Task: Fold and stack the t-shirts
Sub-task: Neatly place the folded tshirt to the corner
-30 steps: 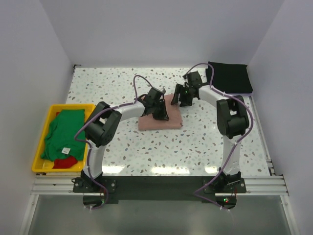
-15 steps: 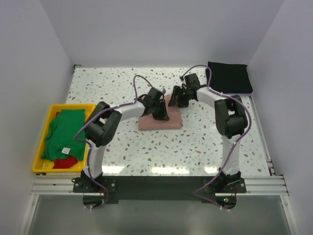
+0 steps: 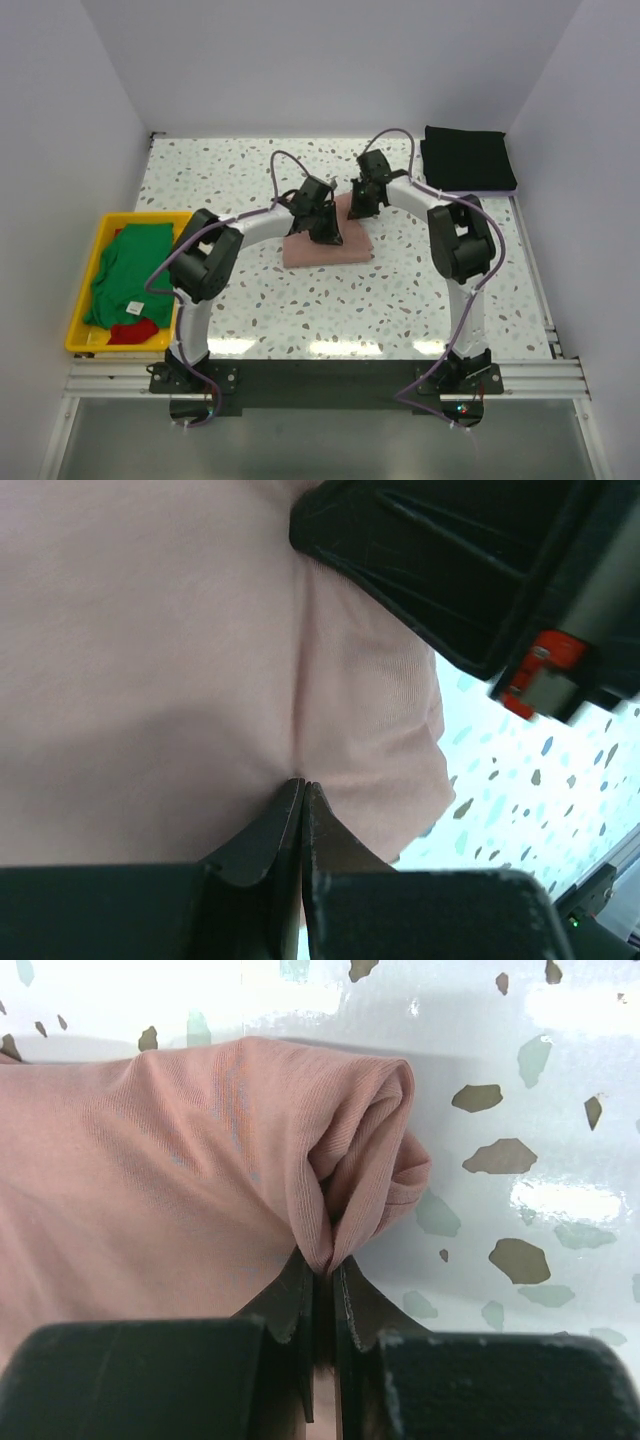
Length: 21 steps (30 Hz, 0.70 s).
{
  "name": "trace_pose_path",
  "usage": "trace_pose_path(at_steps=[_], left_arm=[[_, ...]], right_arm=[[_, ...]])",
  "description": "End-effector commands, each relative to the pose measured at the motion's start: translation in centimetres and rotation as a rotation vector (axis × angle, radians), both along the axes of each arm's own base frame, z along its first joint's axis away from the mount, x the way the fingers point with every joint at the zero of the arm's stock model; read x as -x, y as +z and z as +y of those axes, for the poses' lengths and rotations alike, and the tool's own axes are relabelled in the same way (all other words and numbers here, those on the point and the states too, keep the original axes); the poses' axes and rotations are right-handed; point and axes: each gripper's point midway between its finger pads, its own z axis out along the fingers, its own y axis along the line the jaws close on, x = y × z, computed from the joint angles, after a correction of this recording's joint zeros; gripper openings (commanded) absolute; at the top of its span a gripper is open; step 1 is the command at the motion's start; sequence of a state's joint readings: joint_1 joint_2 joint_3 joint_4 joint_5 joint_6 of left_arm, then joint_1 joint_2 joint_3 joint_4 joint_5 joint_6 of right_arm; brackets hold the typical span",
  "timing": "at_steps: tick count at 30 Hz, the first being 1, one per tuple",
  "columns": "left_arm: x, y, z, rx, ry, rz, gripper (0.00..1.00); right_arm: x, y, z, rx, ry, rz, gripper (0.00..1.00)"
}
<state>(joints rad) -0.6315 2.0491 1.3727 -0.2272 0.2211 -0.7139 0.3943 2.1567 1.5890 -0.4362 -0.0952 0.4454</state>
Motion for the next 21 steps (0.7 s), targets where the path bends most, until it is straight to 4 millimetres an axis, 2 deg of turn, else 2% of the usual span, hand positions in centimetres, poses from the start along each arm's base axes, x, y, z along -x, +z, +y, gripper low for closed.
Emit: trace_pose_path(at_steps=[1, 4, 6, 7, 9, 11, 12, 13, 17, 18, 21], left_arm=[[-2.1, 7.3, 2.0, 0.019, 0.03, -0.131, 0.07], [-2.0, 9.4, 4.8, 0.0, 0.046, -0.163, 0.07], [-1.5, 10.1, 6.3, -0.005, 0.046, -0.175, 0.07], [-0.9, 10.6, 7.2, -0.006, 0.049, -0.187, 0.08], [-0.4, 10.7, 9.1, -0.032, 0.045, -0.197, 0.08], [0.7, 10.7, 10.8, -0.068, 0.042, -0.194, 0.08], [1.3, 10.0, 11.5, -0.098, 0.028, -0.19, 0.08], [1.6, 10.5, 12.2, -0.104, 0.032, -0.209, 0.08], [3.2, 10.1, 13.5, -0.124, -0.005, -0.206, 0.08], [3.6, 9.7, 13.7, -0.135, -0.022, -0.207, 0.08], [4.6, 8.7, 14.1, -0.144, -0.048, -0.192, 0.08]], right_arm=[[0.5, -1.3, -3.9, 0.213, -0.068, 0.015, 0.0], [-0.8, 0.5, -4.1, 0.238, -0.052, -0.041, 0.0], [-1.7, 1.2, -5.5, 0.318, -0.059, -0.069, 0.0], [-2.3, 2.2, -5.9, 0.339, -0.057, -0.084, 0.0], [-3.3, 3.2, -7.7, 0.412, -0.054, -0.103, 0.0], [-4.6, 4.9, -8.7, 0.454, -0.026, -0.14, 0.0], [-5.2, 5.6, -9.7, 0.488, -0.037, -0.154, 0.0], [-5.9, 6.8, -10.2, 0.506, -0.039, -0.175, 0.0], [-8.1, 9.5, -12.5, 0.591, -0.004, -0.229, 0.0], [-9.3, 11.0, -13.4, 0.596, -0.027, -0.262, 0.0], [-10.4, 12.2, -15.0, 0.652, 0.007, -0.271, 0.0]])
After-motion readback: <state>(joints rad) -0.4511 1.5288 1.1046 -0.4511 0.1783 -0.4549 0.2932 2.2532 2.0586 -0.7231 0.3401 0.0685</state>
